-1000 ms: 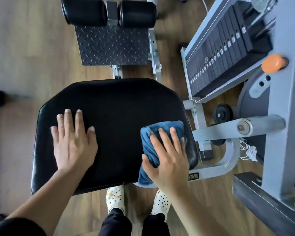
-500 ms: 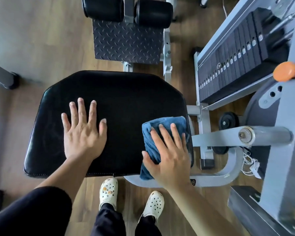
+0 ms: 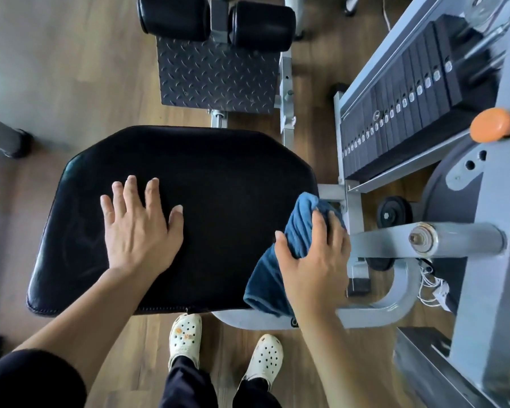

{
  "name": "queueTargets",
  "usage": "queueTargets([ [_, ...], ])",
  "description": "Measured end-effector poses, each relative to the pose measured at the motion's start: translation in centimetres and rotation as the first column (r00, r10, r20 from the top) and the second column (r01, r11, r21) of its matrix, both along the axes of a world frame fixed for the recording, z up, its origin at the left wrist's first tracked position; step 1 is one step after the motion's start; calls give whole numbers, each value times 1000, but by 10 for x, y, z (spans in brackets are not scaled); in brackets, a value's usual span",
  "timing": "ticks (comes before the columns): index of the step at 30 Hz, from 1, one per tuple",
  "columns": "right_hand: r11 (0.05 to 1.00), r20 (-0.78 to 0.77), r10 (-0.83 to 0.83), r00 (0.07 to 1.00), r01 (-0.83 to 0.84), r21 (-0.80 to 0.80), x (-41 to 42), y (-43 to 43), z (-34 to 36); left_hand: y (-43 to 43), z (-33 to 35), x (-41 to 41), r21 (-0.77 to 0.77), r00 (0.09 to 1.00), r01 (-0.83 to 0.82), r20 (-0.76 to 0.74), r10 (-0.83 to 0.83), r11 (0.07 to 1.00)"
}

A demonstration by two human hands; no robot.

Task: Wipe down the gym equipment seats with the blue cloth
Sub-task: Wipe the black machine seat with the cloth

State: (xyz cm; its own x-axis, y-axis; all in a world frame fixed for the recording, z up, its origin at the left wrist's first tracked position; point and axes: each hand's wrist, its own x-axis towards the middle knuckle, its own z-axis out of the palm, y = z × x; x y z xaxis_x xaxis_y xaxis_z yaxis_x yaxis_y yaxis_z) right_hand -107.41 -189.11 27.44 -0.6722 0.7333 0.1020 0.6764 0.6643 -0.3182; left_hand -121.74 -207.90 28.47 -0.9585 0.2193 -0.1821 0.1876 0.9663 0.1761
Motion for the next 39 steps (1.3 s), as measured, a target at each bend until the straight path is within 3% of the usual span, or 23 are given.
queueTargets([
  [4,996,-18,-93,995,93,-12,10,-4,1,39,-1,-5,76,999,29,40,-32,997],
  [15,992,27,-119,993,120,-43,-100,49,-11,65,-21,-12,-43,999,44,20,-43,998],
  [24,992,-16,-124,992,124,3,-52,31,-10,65,-22,-12,-45,999,49,18,-49,998],
  [28,987,9,-157,988,157,-14,-71,38,-8,65,-23,-12,-50,999,43,2,-43,998],
  [39,954,82,290,954,-294,51,-173,77,-17,66,-24,-13,-48,999,38,-4,-38,998],
])
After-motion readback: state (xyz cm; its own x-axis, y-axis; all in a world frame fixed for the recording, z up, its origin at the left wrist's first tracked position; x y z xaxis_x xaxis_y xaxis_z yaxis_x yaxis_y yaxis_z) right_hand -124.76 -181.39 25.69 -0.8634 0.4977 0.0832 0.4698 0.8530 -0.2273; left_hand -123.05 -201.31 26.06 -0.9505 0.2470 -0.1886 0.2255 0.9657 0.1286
